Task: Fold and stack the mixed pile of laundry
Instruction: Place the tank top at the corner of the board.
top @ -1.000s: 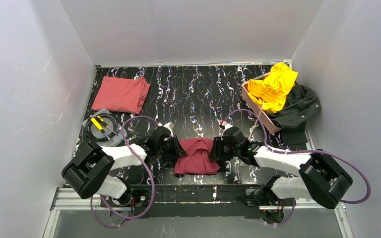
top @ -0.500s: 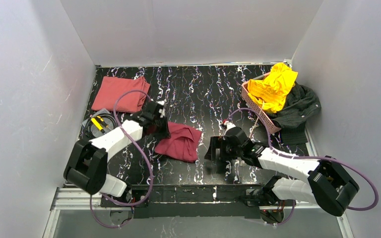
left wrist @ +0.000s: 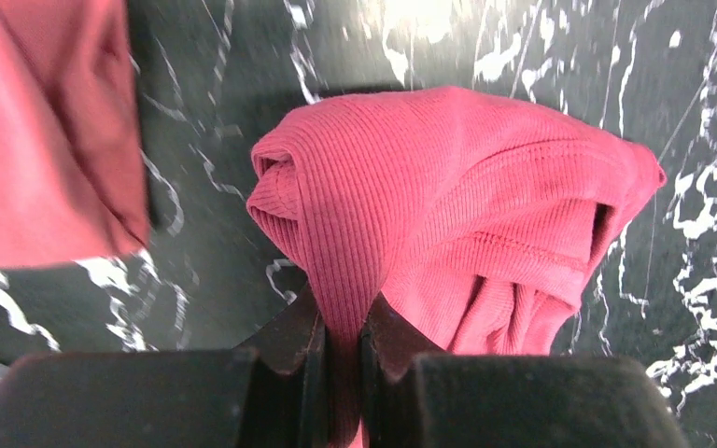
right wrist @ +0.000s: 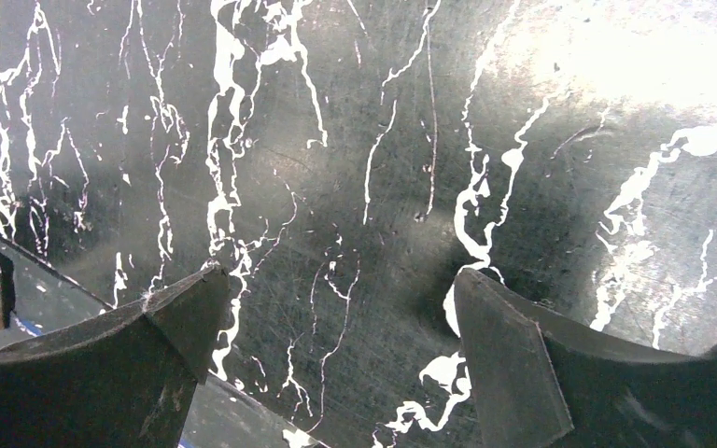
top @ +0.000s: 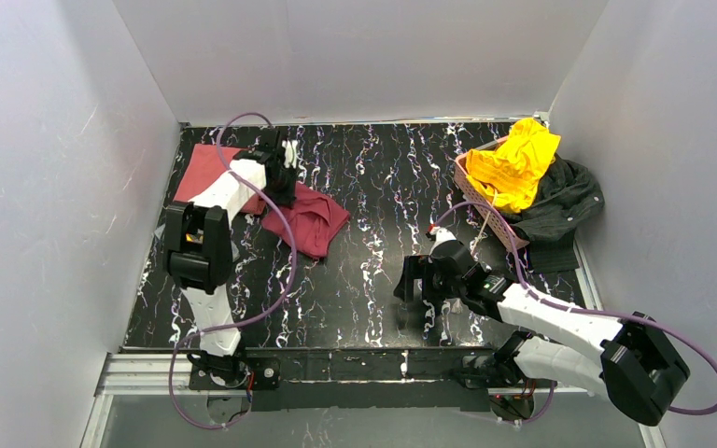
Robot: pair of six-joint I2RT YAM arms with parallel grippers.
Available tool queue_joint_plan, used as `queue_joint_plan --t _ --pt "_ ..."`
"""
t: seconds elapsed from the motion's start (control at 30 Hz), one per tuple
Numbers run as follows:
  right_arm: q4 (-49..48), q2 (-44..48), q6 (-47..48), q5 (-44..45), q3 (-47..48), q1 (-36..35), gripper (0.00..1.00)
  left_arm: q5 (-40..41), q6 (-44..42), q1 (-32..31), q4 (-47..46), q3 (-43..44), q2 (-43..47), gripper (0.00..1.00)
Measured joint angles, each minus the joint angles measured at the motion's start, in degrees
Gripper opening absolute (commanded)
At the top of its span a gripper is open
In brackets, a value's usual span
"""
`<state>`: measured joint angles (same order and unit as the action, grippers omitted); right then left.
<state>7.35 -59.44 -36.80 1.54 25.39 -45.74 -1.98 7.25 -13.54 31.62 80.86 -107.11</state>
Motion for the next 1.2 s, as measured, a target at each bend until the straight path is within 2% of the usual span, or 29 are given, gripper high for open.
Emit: queue_joint_plan --t 0.27,0.47,0.83,1.2 --pt "0.46 -0.35 1.2 1.51 0.0 0.39 0.99 -0.5 -8.22 4.79 4.63 13.49 -6.27 0.0" --pt "0.46 -2.36 1.31 1.51 0.0 0.66 0.99 -0.94 -11.37 7.43 6.4 15.69 -6.27 0.0" --pt "0.44 -2.58 1.29 1.53 0.0 0.72 0.99 -1.01 -13.68 8.57 9.46 18.51 -5.49 0.0" --pt "0.44 -2.89 1.2 1.51 0.0 0.72 0.99 -4.07 -14.71 14.23 12.41 25.64 -4.17 0.0"
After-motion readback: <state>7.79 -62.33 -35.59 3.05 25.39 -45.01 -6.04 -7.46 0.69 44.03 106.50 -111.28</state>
